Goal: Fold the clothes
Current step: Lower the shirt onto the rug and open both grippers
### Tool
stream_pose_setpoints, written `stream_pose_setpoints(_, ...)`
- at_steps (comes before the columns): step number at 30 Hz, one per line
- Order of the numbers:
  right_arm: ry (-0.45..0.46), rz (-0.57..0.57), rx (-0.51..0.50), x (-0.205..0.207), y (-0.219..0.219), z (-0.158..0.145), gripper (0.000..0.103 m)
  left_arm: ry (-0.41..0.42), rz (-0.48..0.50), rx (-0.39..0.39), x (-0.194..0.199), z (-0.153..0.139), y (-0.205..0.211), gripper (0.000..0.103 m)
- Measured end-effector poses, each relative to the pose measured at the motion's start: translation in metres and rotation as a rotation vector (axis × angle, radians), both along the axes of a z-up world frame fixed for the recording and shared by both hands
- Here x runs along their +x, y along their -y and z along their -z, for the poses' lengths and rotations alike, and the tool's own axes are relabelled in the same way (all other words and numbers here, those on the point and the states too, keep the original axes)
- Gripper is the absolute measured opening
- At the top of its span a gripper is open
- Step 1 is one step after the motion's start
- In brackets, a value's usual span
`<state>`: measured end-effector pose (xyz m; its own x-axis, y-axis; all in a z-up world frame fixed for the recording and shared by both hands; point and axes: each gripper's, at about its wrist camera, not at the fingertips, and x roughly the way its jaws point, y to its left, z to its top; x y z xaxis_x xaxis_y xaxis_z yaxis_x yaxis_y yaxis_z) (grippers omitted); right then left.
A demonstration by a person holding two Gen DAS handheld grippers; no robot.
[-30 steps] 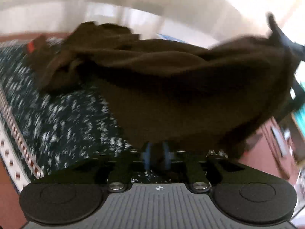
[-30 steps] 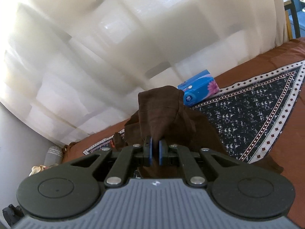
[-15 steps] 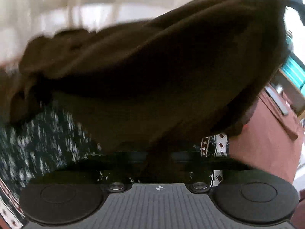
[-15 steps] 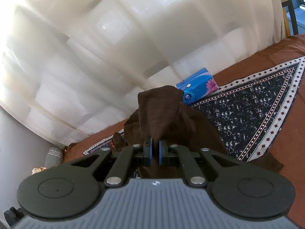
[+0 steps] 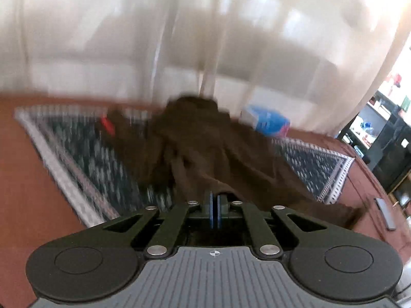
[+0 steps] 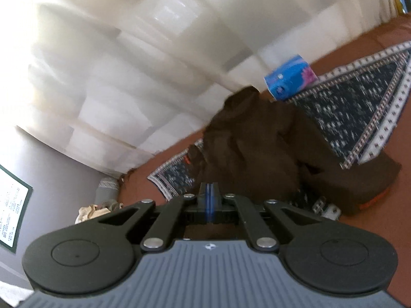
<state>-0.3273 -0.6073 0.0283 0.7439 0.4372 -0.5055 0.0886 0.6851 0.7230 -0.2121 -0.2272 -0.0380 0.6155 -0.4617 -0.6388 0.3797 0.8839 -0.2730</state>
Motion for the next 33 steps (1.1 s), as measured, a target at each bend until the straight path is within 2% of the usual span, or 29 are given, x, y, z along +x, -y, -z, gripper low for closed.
stream_pose_setpoints(1,0.009,-0.005,-0.007,0.001,-0.001,-0.003,0.001,-0.026,-0.012,-0.012,-0.004,0.006,-0.002,0.000)
stream_pose_setpoints(3,-0.011,-0.020,-0.048,-0.003,-0.004,-0.002,0.001,-0.038,0.005,0.036,-0.019,0.011,-0.006,0.000)
stream_pose_setpoints(5,-0.080,-0.024,-0.097,-0.007,-0.004,0.011,0.001,-0.062,0.024,0.098,-0.028,0.019,-0.008,0.000)
stream_pose_setpoints(6,-0.126,-0.041,-0.115,-0.007,-0.006,0.024,0.001,-0.092,0.007,0.116,-0.032,0.026,-0.014,0.000)
stream_pose_setpoints(9,-0.263,-0.076,-0.198,-0.006,-0.016,0.069,0.005,-0.149,-0.074,0.126,-0.038,0.038,-0.037,0.022)
stream_pose_setpoints(10,-0.301,-0.091,-0.234,-0.005,-0.021,0.083,0.005,-0.158,-0.088,0.140,-0.040,0.040,-0.042,0.024)
stream_pose_setpoints(12,-0.344,-0.130,-0.317,-0.002,-0.032,0.106,0.008,-0.176,-0.036,0.224,-0.052,0.046,-0.045,0.024)
stream_pose_setpoints(13,-0.358,-0.153,-0.361,-0.001,-0.038,0.116,0.009,-0.184,-0.009,0.232,-0.057,0.048,-0.041,0.024)
stream_pose_setpoints(16,-0.362,-0.211,-0.478,0.000,-0.058,0.128,0.021,-0.209,0.074,0.256,-0.070,0.055,-0.028,0.028)
stream_pose_setpoints(17,-0.361,-0.232,-0.505,-0.001,-0.064,0.131,0.033,-0.205,0.103,0.251,-0.072,0.056,-0.020,0.034)
stream_pose_setpoints(18,-0.360,-0.253,-0.532,-0.001,-0.070,0.135,0.037,-0.191,0.128,0.247,-0.075,0.057,-0.009,0.037)
stream_pose_setpoints(22,-0.324,-0.344,-0.629,0.001,-0.092,0.141,0.039,-0.121,0.154,0.291,-0.079,0.075,0.021,0.048)
stream_pose_setpoints(25,-0.300,-0.391,-0.681,0.002,-0.102,0.142,0.043,-0.127,0.151,0.309,-0.077,0.085,0.034,0.051)
stream_pose_setpoints(28,-0.326,-0.400,-0.709,0.001,-0.102,0.148,0.044,-0.098,0.084,0.343,-0.074,0.085,0.036,0.052)
stream_pose_setpoints(31,-0.342,-0.380,-0.740,-0.006,-0.097,0.148,0.047,-0.071,-0.043,0.312,-0.069,0.081,0.024,0.057)
stream_pose_setpoints(33,-0.351,-0.358,-0.755,-0.012,-0.094,0.149,0.055,-0.052,-0.073,0.333,-0.062,0.084,0.024,0.057)
